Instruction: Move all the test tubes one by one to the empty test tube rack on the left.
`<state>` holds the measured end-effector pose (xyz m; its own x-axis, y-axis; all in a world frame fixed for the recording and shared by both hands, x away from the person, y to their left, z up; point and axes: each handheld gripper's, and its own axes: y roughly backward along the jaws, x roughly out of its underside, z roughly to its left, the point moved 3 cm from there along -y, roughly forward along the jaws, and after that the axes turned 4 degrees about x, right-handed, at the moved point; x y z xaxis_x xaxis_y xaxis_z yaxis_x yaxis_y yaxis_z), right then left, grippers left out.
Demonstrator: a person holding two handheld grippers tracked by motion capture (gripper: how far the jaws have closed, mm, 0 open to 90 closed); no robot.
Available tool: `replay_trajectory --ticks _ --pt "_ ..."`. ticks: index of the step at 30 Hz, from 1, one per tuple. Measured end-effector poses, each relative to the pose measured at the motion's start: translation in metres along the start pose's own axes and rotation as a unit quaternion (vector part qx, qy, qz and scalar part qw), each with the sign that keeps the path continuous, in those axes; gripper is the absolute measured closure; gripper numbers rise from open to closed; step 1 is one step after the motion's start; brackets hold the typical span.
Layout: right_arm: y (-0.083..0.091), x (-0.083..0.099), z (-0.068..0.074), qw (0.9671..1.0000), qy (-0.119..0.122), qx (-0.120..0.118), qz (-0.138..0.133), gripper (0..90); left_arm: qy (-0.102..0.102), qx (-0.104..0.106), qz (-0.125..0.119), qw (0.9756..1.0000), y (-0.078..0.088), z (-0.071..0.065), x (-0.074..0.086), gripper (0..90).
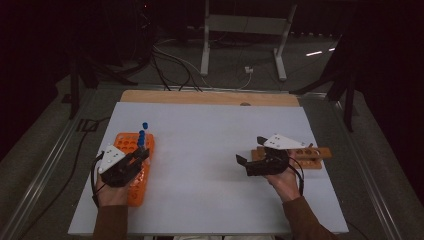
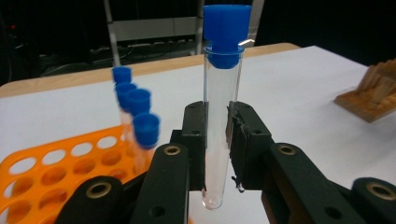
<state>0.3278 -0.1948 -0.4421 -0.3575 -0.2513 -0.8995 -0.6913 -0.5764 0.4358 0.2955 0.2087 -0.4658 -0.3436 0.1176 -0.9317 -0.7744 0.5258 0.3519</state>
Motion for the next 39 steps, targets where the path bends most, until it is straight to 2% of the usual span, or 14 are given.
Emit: replay_trajectory --ticks 9,19,24,26,30,39 --pt "0.002 0.003 -0.004 1.0000 -0.004 0.003 -0.001 0.0 0.005 -0.034 0.010 0.9993 -0.002 0.015 0.008 78.3" --pt "0.003 0.004 -0.005 1.0000 -0.006 0.004 -0.002 0.0 0.018 -0.046 0.045 0.9977 -0.012 0.022 0.013 78.3" --pt "0.006 0.005 -0.007 1.0000 -0.005 0.006 -0.002 0.0 0.030 -0.052 0.077 0.9952 -0.013 0.023 0.018 78.3" --pt "0.008 0.006 -0.009 0.9999 -0.006 0.008 -0.002 0.0 0.029 -0.055 0.089 0.9941 -0.014 0.021 0.018 78.3" --pt "0.010 0.007 -0.011 0.9999 -0.008 0.011 -0.001 0.0 0.019 -0.065 0.126 0.9898 -0.018 0.018 0.019 78.4" --pt "0.015 0.010 -0.015 0.9999 -0.009 0.014 -0.002 0.0 0.029 -0.070 0.152 0.9855 -0.020 0.018 0.021 78.5"
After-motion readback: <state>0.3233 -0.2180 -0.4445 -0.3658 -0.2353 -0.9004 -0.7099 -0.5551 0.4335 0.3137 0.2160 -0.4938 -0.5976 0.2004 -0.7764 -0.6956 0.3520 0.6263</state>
